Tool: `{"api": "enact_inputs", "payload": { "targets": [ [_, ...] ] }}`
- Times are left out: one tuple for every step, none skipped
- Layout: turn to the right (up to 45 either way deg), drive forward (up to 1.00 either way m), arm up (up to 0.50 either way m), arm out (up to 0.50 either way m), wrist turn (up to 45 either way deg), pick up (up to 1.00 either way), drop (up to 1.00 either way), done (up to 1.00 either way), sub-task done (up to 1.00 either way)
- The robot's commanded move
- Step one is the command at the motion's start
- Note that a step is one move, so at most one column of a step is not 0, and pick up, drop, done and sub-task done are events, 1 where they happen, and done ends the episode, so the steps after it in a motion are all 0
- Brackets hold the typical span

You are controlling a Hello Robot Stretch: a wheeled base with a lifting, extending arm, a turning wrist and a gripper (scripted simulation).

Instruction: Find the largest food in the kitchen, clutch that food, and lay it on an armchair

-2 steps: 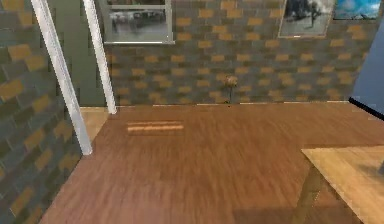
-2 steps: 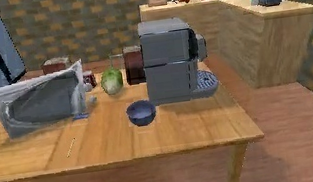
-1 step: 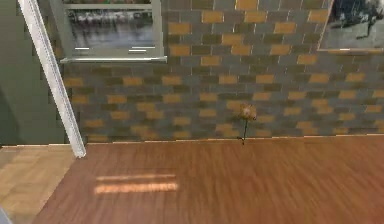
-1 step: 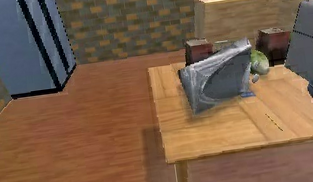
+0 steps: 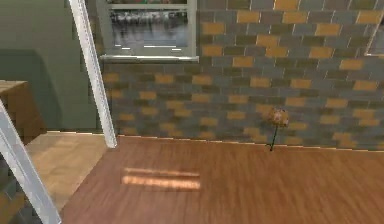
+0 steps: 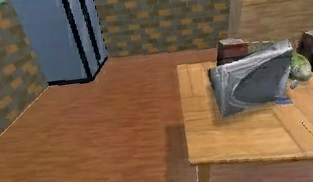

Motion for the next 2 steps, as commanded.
{"api": "enact_inputs", "payload": {
  "targets": [
    [0.0, 0.15, 0.00, 0.00, 0.0, 0.00, 0.00, 0.00, 0.00],
    [45.0, 0.00, 0.00, 0.00, 0.0, 0.00, 0.00, 0.00, 0.00]
  ]
}}
